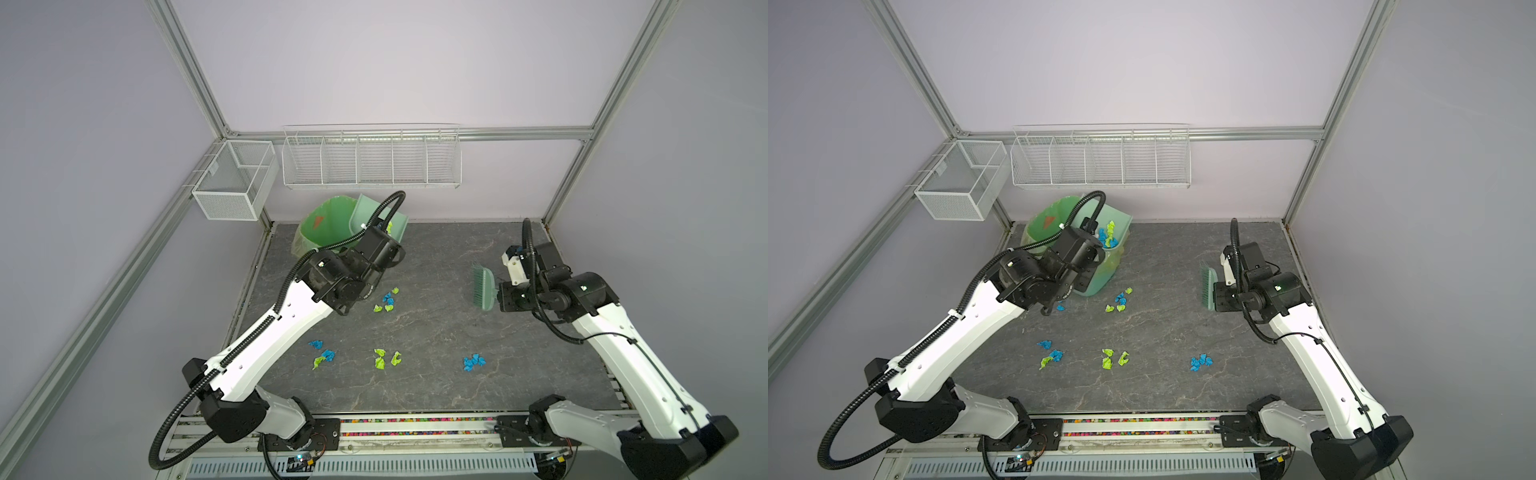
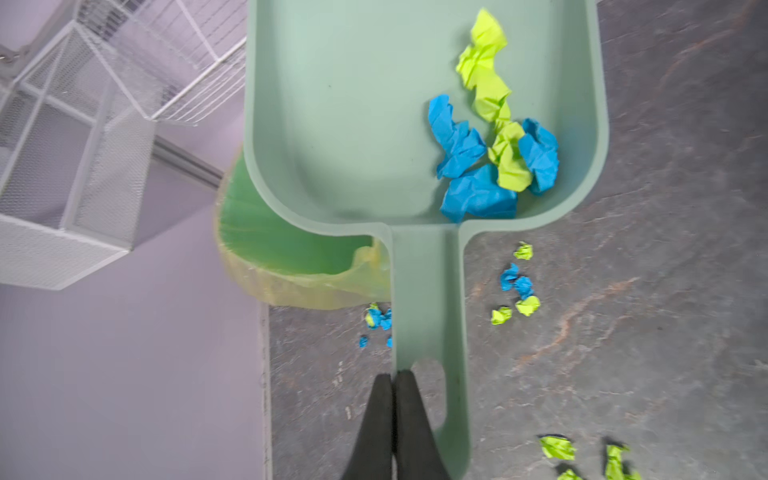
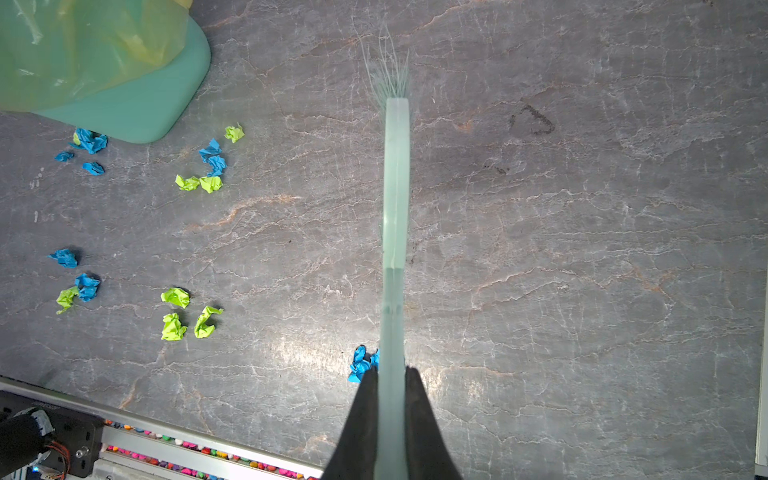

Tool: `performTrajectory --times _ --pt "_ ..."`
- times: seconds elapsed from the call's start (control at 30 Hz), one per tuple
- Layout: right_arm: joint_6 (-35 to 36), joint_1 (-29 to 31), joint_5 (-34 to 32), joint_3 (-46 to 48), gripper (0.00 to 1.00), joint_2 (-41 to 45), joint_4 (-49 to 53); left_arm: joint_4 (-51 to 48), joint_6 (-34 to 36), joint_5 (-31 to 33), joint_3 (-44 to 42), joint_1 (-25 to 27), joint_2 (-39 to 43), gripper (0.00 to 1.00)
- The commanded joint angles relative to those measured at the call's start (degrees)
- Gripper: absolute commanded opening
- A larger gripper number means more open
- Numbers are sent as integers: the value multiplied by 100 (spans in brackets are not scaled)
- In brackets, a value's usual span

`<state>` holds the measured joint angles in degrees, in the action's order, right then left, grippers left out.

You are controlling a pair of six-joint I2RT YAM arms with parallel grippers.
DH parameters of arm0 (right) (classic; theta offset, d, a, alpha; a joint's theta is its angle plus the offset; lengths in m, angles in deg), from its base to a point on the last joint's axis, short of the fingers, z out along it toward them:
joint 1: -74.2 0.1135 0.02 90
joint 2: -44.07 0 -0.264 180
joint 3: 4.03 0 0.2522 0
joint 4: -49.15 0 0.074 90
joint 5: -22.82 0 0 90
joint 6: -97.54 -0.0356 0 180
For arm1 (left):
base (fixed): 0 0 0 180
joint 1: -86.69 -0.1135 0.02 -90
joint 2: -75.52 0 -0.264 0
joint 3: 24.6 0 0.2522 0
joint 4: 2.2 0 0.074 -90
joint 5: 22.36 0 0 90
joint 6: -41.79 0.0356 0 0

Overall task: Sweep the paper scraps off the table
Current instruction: 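Lift the dustpan with the left gripper toward the green bin while the right withdraws, then tip the dustpan over the bin with the left gripper to empty the scraps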

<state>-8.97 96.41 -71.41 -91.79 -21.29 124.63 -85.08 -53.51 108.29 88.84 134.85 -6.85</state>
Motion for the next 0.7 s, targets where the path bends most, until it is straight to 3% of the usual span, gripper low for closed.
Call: performTrajectory --times 0.0,0.27,0.43,0.67 --pt "0 -30 73 135 7 188 -162 -282 534 648 228 -317 58 0" --pt "25 -34 63 281 7 356 -142 399 1397 1608 105 -773 59 0" --pt "-9 -33 119 352 7 401 -196 1231 2201 2766 -456 -833 -55 0" --pt "-57 -40 262 401 7 535 -276 2232 3277 3264 -1015 -876 -135 0"
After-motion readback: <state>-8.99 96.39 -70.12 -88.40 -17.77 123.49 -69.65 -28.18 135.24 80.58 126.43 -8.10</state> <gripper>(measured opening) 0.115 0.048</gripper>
